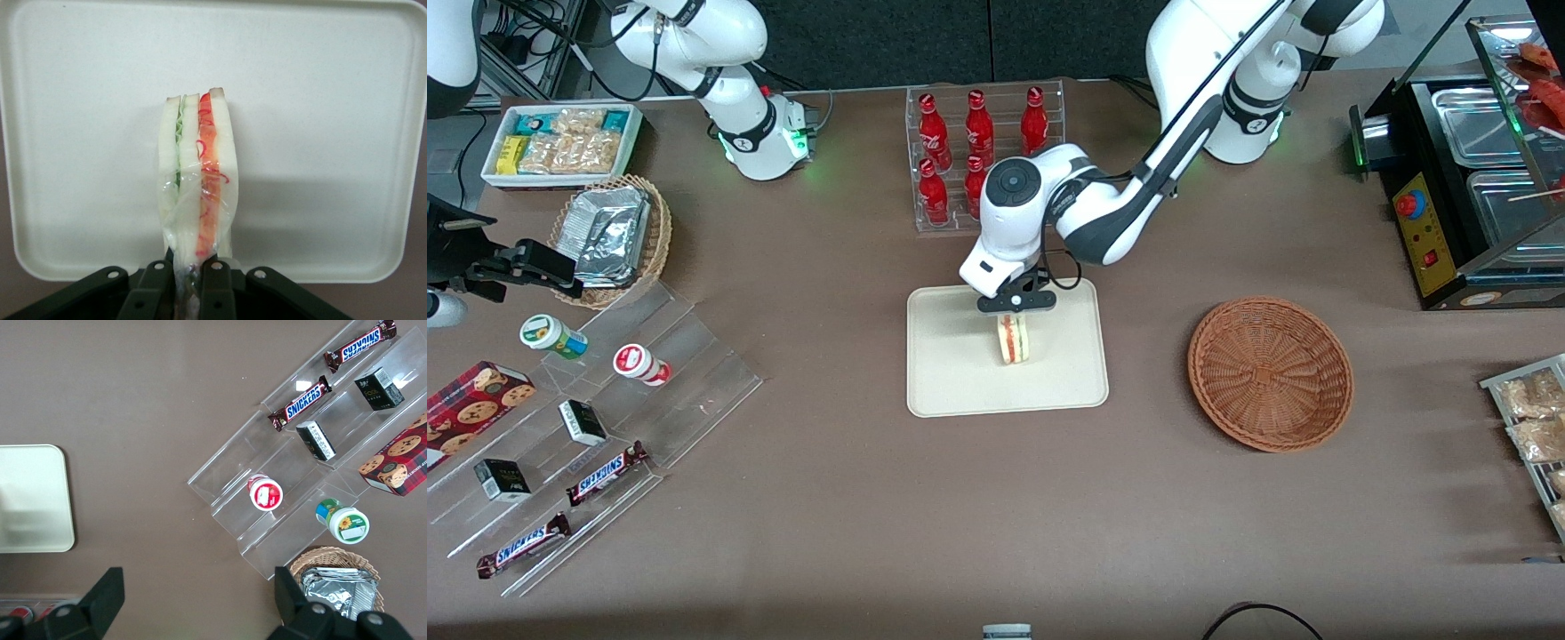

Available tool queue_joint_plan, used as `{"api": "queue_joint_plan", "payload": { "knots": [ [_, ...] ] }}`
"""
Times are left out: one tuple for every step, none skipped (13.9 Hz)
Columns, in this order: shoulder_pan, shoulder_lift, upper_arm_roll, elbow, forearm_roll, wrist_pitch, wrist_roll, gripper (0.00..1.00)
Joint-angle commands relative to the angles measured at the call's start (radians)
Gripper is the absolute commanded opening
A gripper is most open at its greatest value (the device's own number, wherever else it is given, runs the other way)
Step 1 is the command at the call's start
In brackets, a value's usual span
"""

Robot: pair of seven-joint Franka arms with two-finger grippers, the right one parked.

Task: Place sandwich from basket to tray
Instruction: 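Lower the sandwich onto the tray and open the left gripper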

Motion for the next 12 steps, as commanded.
{"api": "queue_joint_plan", "payload": {
  "knots": [
    [-0.015,0.046,0.013,0.031,0.052,0.029,-0.02,0.0],
    [-0.015,0.053,0.013,0.031,0.057,0.036,-0.02,0.0],
    [-0.015,0.057,0.013,0.031,0.057,0.037,-0.02,0.0],
    [-0.015,0.061,0.011,0.031,0.057,0.039,-0.02,0.0],
    [-0.015,0.061,0.011,0.033,0.056,0.037,-0.02,0.12],
    [-0.015,0.061,0.011,0.036,0.056,0.037,-0.016,0.66],
    [-0.015,0.06,0.011,0.037,0.054,0.033,-0.019,1.0],
    [-0.014,0.054,0.011,0.036,0.051,0.025,-0.02,1.0],
    [-0.008,0.044,0.011,0.036,0.045,0.017,-0.022,1.0],
    [-0.005,0.028,0.011,0.037,0.04,-0.001,-0.022,1.0],
    [0.0,0.009,0.011,0.037,0.039,-0.022,-0.024,1.0],
    [0.003,-0.017,0.011,0.037,0.037,-0.058,-0.024,1.0]
  ]
}}
